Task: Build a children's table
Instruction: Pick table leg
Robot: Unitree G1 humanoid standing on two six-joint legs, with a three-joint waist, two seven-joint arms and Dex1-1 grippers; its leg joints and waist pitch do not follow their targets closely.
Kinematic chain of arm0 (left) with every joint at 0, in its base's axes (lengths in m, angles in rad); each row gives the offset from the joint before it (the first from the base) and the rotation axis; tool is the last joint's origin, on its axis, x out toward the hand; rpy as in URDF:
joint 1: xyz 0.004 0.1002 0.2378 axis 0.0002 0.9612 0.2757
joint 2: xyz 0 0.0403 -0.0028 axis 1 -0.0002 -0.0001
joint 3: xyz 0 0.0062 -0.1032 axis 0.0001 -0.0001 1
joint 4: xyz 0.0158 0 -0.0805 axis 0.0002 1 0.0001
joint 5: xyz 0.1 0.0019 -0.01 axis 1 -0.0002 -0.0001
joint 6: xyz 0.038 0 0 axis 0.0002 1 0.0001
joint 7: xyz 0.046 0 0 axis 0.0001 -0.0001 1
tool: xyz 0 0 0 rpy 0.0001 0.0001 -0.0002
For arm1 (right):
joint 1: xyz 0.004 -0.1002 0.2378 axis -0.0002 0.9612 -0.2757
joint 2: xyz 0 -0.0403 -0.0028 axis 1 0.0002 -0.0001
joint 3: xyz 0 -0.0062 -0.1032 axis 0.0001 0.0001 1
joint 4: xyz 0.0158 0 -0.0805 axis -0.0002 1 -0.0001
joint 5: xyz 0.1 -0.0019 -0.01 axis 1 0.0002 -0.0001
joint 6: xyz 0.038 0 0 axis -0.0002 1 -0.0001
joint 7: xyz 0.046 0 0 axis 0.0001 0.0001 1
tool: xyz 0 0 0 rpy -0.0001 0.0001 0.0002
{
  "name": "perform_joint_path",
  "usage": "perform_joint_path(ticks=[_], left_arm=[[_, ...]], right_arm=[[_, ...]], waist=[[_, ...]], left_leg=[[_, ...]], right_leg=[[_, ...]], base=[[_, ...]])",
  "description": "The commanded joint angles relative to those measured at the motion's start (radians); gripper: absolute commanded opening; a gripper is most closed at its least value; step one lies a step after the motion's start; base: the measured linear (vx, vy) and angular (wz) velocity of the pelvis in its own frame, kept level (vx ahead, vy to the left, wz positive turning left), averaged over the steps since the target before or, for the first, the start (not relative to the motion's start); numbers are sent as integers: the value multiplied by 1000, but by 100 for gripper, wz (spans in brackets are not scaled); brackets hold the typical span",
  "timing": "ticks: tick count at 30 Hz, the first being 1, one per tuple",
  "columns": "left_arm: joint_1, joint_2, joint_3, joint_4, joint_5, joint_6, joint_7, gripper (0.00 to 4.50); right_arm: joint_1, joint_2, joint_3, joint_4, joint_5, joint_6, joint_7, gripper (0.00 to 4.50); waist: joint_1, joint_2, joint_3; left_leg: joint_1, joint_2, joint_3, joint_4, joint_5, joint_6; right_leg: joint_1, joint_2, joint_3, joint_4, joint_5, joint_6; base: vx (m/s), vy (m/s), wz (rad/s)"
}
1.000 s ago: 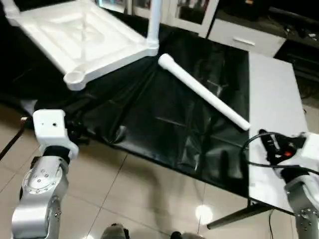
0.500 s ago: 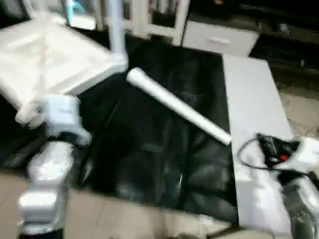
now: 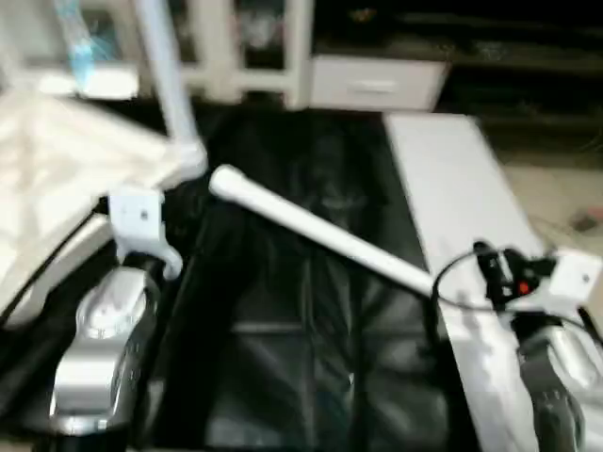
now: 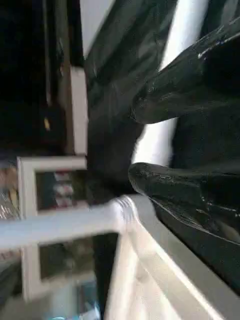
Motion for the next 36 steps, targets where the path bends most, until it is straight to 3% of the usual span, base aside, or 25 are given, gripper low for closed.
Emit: perform_joint_path(ticks=[1, 2, 4, 6, 7, 8, 9, 10, 11, 12, 13, 14, 16, 18, 19, 22, 23, 25, 26, 27, 28, 29, 30, 32, 36], left_arm=[[26, 7, 16, 8, 12, -12, 2, 172], [27, 6, 16, 8, 12, -12, 2, 172], [38, 4, 10, 1, 24, -14, 10, 172], [57, 3, -3, -4, 43, -18, 21, 172], [62, 0, -6, -6, 42, -24, 19, 172], [70, -6, -11, -10, 48, -30, 25, 172], [70, -6, -11, -10, 48, -30, 25, 172], [79, -12, -20, -16, 58, -29, 35, 172], [85, -19, -28, -21, 65, -36, 43, 172], [89, -27, -36, -27, 68, -37, 48, 172], [91, -31, -43, -33, 71, -36, 51, 172], [90, -37, -49, -40, 77, -33, 60, 172], [86, -41, -48, -44, 86, -22, 68, 172], [81, -41, -46, -47, 91, -5, 76, 172], [73, -48, -37, -47, 85, 22, 88, 172], [70, -45, -44, -57, 102, 27, 90, 172], [69, -41, -48, -62, 111, 33, 93, 172], [65, -56, -38, -62, 88, 16, 93, 172], [64, -60, -37, -59, 86, 9, 92, 172], [62, -66, -36, -56, 83, 3, 92, 172], [61, -67, -36, -56, 83, 3, 92, 172], [61, -67, -36, -56, 82, 3, 91, 172], [60, -68, -36, -56, 82, 3, 91, 172], [58, -70, -35, -57, 79, 5, 91, 172], [60, -73, -35, -64, 78, 13, 87, 172]], right_arm=[[-8, -11, 45, -8, -24, 6, 13, 220], [-9, -12, 46, -8, -25, 6, 14, 220], [-13, -22, 61, -3, -23, 25, 24, 220], [-23, -22, 60, 7, -18, 27, 33, 220], [-28, -21, 57, 9, -14, 31, 35, 220], [-32, -28, 60, 13, -25, 28, 35, 220], [-32, -28, 60, 13, -25, 28, 35, 220], [-37, -36, 66, 19, -33, 24, 45, 220], [-42, -47, 75, 24, -50, 16, 49, 220], [-50, -54, 81, 30, -57, 15, 55, 220], [-57, -56, 83, 34, -56, 18, 58, 220], [-71, -66, 95, 43, -66, 17, 59, 220], [-83, -72, 102, 51, -71, 15, 60, 220], [-97, -63, 87, 65, -64, 12, 44, 220], [-110, -45, 56, 83, -37, 22, 20, 220], [-117, -55, 56, 95, -55, 21, 12, 220], [-115, -62, 64, 94, -67, 15, 15, 220], [-113, -64, 70, 90, -73, 8, 18, 220], [-113, -63, 69, 89, -74, 9, 16, 220], [-115, -62, 69, 87, -75, 12, 16, 220], [-115, -62, 70, 85, -75, 13, 16, 220], [-115, -62, 70, 82, -75, 15, 16, 220], [-114, -61, 71, 78, -76, 18, 15, 220], [-112, -61, 76, 70, -70, 24, 20, 220], [-110, -59, 83, 57, -62, 30, 26, 220]], waist=[[-16, 7, -41], [-69, 55, -61], [-75, 58, -58], [-51, 36, -37], [-35, 16, -42], [-24, -36, -58], [-4, -2, -38], [-29, -10, -42], [-55, 14, 2], [-76, 38, 14], [-44, 115, -2], [-40, 78, 5], [-69, 87, -31], [-85, 50, -50], [-64, 30, -56], [-37, -21, -56], [-15, -40, -51], [-5, -49, -22], [-8, -58, -17], [12, -25, -36], [9, -23, -47], [-14, -11, -79], [-27, -4, -71], [-23, -6, -49], [21, -18, -21]], left_leg=[[23, 29, -20, -170, -140, 247], [68, 15, -55, -214, -195, 361], [85, 35, -79, -209, -115, 416], [58, 80, -71, -232, -235, 282], [40, 115, -93, -274, -467, 76], [20, 129, -103, -312, -646, -140], [9, 117, -100, -264, -694, -287], [95, 115, -127, -22, -634, -334], [102, 134, -161, 181, -331, -238], [61, 156, -197, 102, -365, -221], [-39, 98, -287, -244, -766, -261], [-34, 103, -305, -240, -901, -251], [40, 8, -361, -213, -601, -232], [63, -63, -413, -259, -214, -270], [109, -15, -381, -259, -47, -314], [84, -55, -327, -298, -128, -229], [-24, -66, -209, -196, -141, -113], [-12, 15, -83, -26, -57, -61], [-48, 45, -55, -45, 27, -83], [-23, 85, -36, -134, 37, -87], [-13, 95, -25, -161, 72, -68], [48, 155, -64, -185, 181, 36], [54, 165, -85, -188, 268, 104], [26, 147, -49, -176, 229, 225], [28, 126, 48, -180, -170, 13]], right_leg=[[31, 22, -68, -99, -408, -192], [-27, 91, -192, 92, -323, -170], [-42, 68, -241, 161, -236, -136], [-5, 47, -275, 131, -165, -153], [31, 20, -251, 98, -154, -191], [63, -25, -203, 62, -180, -236], [38, -81, -186, 54, -233, -327], [-16, -187, -163, -87, -456, -388], [6, -256, -204, -212, -600, -426], [55, -196, -279, -153, -602, -382], [105, 51, -315, 215, -454, -227], [40, 68, -259, 275, -386, -145], [19, 89, -234, 223, -388, -171], [76, 101, -230, 161, -405, -207], [79, 81, -205, 110, -256, -196], [146, 18, -127, -48, -158, -286], [189, -132, -74, -152, -168, -323], [117, -226, -75, -200, -411, -302], [151, -170, -143, -162, -459, -307], [159, -92, -195, -116, -354, -343], [163, -60, -216, -97, -256, -340], [122, -13, -216, -31, 1, -301], [108, -18, -219, -14, 82, -290], [108, -76, -191, -44, 107, -310], [136, -83, -189, -132, -499, -273]], base=[[-95, 310, -13], [-95, 310, -13], [-128, 282, -7], [-147, 251, -11], [-174, 207, -10], [-174, 207, -10], [-175, 179, 14], [-135, 183, 9], [-135, 183, 9], [-40, 220, -38], [-16, 196, 19], [-16, 196, 19], [-61, 101, 43], [-89, 74, 3], [-140, -28, -20], [-145, -102, -15], [-149, -159, -13], [-178, -125, -23], [-142, -100, -34], [-3, -51, -50], [0, 0, 0], [-9, -19, -18], [0, 0, 0], [0, 0, 0], [0, 0, 0]])
